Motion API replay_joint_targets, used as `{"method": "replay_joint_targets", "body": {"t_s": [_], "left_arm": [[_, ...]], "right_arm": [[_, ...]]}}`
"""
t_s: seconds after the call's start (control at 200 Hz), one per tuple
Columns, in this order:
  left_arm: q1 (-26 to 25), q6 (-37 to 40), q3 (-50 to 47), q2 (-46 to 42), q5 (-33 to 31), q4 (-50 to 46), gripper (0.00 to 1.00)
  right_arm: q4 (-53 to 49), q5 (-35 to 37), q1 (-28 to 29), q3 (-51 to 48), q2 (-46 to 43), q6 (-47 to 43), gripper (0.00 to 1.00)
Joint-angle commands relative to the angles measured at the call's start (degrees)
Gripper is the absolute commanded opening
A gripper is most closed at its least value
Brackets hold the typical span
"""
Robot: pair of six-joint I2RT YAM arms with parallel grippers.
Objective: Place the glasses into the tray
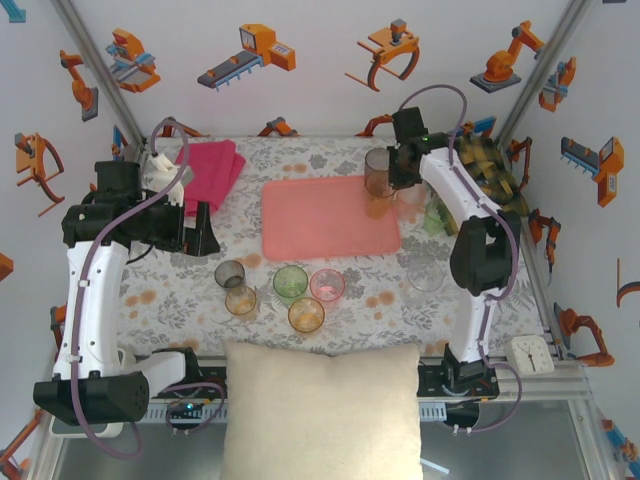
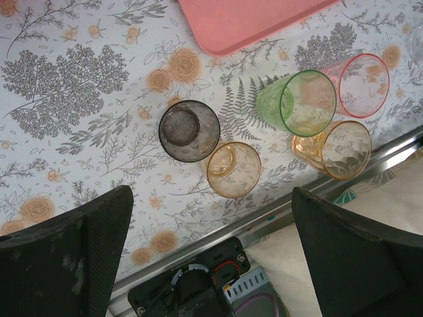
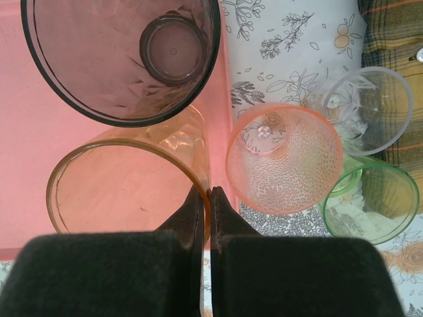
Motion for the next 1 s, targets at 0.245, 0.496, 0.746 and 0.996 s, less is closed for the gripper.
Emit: {"method": "replay_joint_targets", "body": {"t_s": [0.245,0.496,0.746,0.996], "left_arm": [[0.3,-0.5,-0.4,-0.9,1.3,-1.1,0.97],[0.3,-0.6,-0.4,-1.2,1.4,-1.2,0.97],[0.3,-0.7,-0.5,-1.9,1.6,-1.1,0.97],[0.3,-0.8,-0.3,-2.2,2.0,-1.2,0.97]], "right_arm": [[-0.3,-1.4,-0.1,0.5,1.4,0.8,0.05],[-1.3,-1.0,0.0,0.9,0.5,0.6,0.18],[-2.5,-1.6,0.0,1.6,-0.4,-0.3,0.28],[-3.6,-1.5,-0.1,2.0,-3.1,-0.6,0.34]]}}
